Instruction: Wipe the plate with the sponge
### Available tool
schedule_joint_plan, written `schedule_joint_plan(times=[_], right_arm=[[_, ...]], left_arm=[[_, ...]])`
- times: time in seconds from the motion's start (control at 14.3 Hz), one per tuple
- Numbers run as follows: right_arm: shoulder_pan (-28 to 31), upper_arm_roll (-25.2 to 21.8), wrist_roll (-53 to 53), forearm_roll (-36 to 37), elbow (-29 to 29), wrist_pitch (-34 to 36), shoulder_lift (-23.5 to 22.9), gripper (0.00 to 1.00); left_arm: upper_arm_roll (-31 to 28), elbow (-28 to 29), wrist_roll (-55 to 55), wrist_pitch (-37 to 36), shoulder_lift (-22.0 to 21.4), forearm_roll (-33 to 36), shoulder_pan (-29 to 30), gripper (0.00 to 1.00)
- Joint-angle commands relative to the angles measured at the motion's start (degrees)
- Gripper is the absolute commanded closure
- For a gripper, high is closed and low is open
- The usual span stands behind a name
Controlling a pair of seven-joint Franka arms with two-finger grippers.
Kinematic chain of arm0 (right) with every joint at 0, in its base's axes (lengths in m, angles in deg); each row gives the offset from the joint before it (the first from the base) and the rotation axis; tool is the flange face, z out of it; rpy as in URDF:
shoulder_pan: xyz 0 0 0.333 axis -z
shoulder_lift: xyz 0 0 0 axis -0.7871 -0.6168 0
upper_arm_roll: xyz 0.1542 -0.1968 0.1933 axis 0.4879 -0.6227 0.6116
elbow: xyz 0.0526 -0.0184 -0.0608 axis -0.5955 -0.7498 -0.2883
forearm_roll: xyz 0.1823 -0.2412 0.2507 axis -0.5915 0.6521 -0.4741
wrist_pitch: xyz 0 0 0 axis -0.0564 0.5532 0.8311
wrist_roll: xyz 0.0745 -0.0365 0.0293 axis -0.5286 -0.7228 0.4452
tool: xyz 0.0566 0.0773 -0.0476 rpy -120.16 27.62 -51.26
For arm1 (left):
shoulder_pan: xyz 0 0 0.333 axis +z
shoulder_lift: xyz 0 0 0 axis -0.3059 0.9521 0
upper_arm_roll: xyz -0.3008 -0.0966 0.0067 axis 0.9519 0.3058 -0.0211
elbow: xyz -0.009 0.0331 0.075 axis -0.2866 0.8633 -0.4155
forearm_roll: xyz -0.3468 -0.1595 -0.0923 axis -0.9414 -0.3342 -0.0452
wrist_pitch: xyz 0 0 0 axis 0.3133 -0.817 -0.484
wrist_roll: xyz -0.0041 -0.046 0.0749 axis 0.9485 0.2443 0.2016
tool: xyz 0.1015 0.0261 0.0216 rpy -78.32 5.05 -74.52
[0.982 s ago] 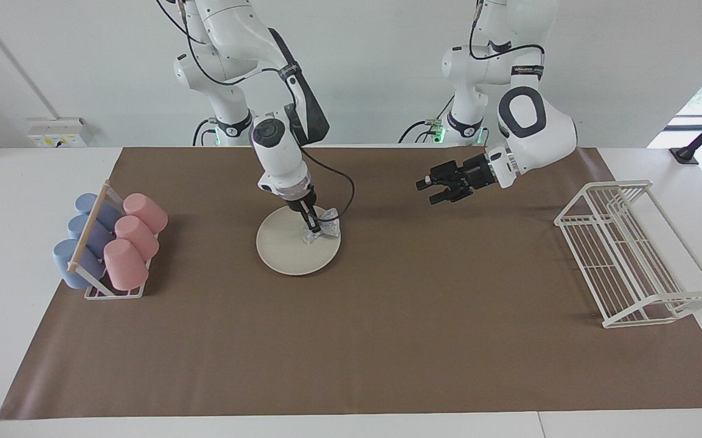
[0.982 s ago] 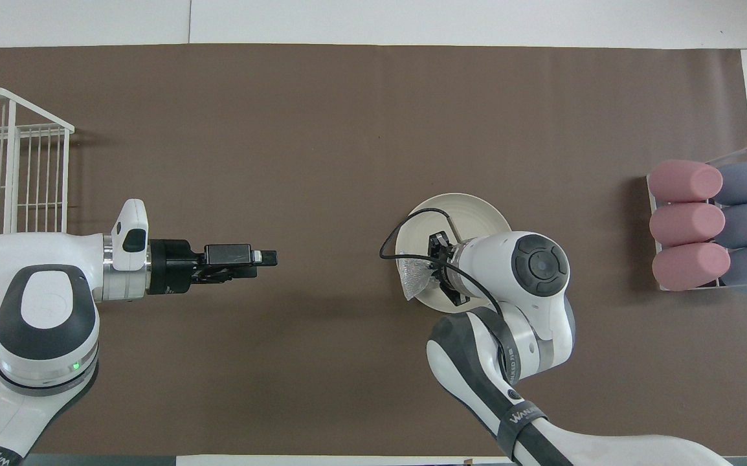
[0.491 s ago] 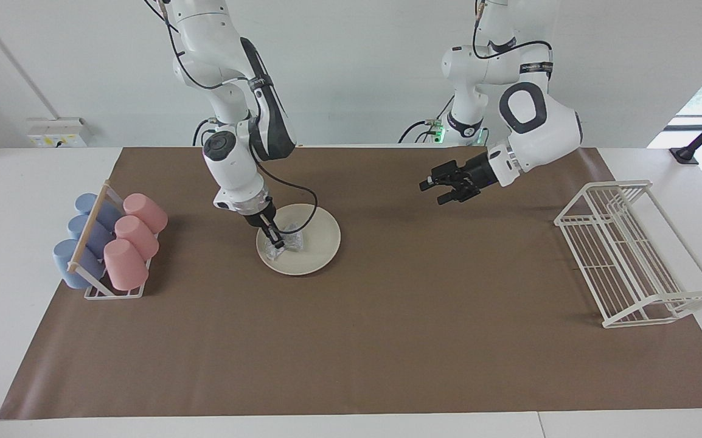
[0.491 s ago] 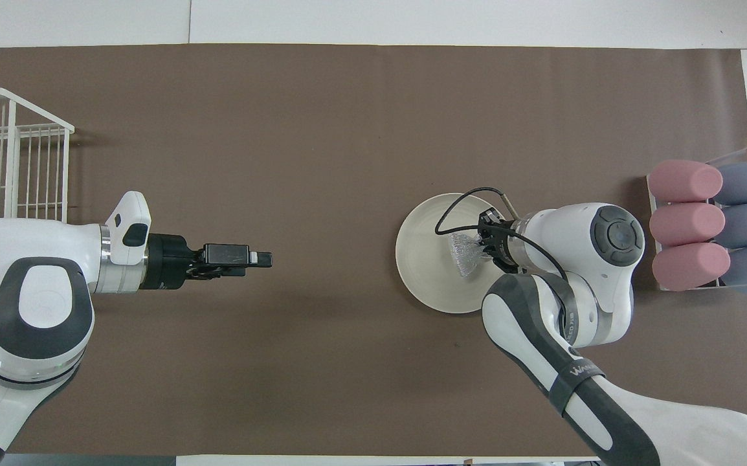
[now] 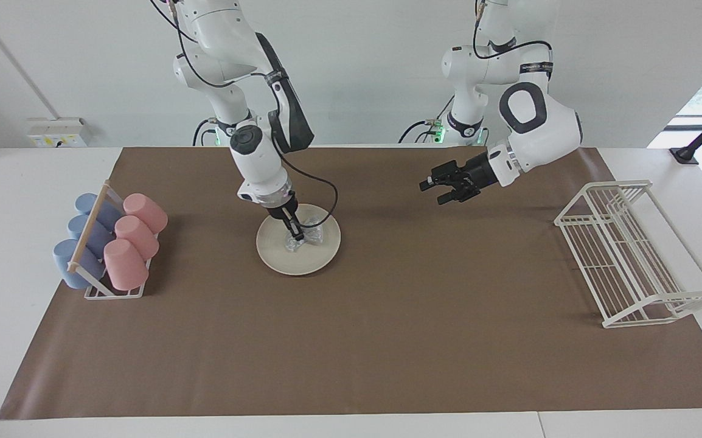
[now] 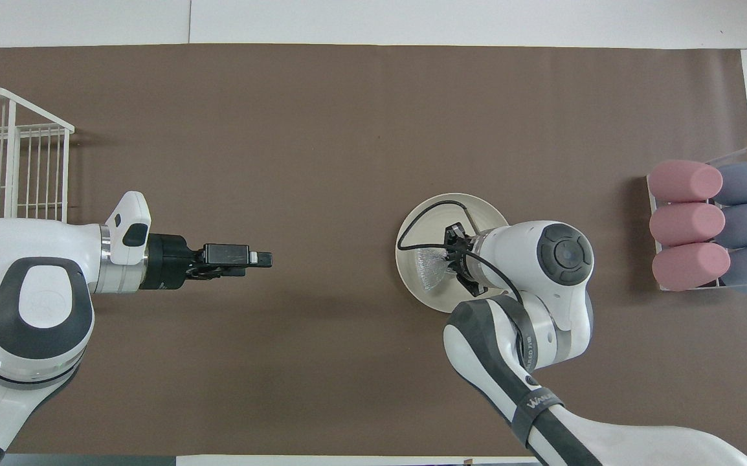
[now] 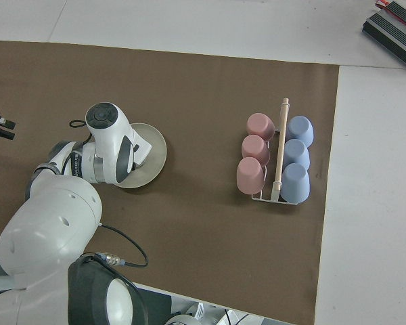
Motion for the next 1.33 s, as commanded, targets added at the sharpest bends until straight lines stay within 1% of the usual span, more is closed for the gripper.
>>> schedule_joint_plan(times=[0.0,0.07,0.14,0.28,0.42,0.49,0.56,0.63,0.7,0.77,0.84,0.91,1.05,1.26], right_arm=[[-1.8,0.3,-5.0,0.0,-0.4,-0.9,0.1,1.00],[-1.9,0.3,-6.1,0.0,0.6,-0.4,0.1,1.00],[-2.0,0.4,-8.5,0.0,2.8,0.5,0.2,1.00],[-2.7,1.1,-15.4,0.1,10.3,9.4,0.2,1.00],[-3.5,1.1,-19.8,1.2,18.3,18.4,-0.1,1.00],[-4.3,1.1,-22.3,1.7,21.0,20.8,-0.4,1.00],[-6.0,1.0,-26.5,3.8,23.8,22.7,-1.1,1.00],[-7.9,1.1,-31.1,6.9,26.6,24.1,-1.8,1.00],[-9.6,1.1,-35.5,10.1,29.5,25.7,-2.9,1.00],[-10.9,1.1,-38.8,11.7,31.9,27.3,-3.4,1.00],[-12.1,1.1,-41.1,11.8,34.0,28.7,-4.0,1.00],[-13.2,1.1,-43.3,11.8,35.6,29.4,-4.6,1.00],[-15.1,1.1,-46.9,11.9,36.6,29.5,-4.9,1.00],[-16.4,1.1,-47.8,12.0,36.5,29.4,-4.9,1.00]], left_arm=[[0.0,-0.8,-1.4,0.1,0.4,1.4,0.1,0.00],[0.0,-0.8,-1.4,0.1,0.4,1.4,0.1,0.00],[-0.1,-0.8,-1.4,0.1,0.4,1.3,0.1,0.00],[0.0,-0.8,-1.4,0.1,0.4,1.4,0.1,0.00],[0.0,-0.8,-1.2,-0.1,0.3,1.3,0.3,0.00],[0.0,-0.8,-0.9,-0.8,0.3,1.1,0.8,0.00],[-0.1,-0.8,-0.7,-2.7,0.3,0.5,1.3,0.00],[-0.1,-0.8,-0.2,-5.3,0.4,-1.4,2.5,0.00],[-0.1,-0.8,1.6,-7.6,0.4,-5.1,3.3,0.00],[-0.2,-0.8,3.0,-10.8,0.3,-8.7,4.6,0.00],[-0.2,-0.8,3.2,-13.7,0.3,-11.5,6.3,0.00],[-0.2,-0.8,3.7,-15.6,0.0,-14.0,6.7,0.00],[0.0,-0.7,6.4,-16.2,0.0,-16.6,6.0,0.00],[0.0,-0.5,13.0,-15.7,0.6,-19.9,4.2,0.00]])
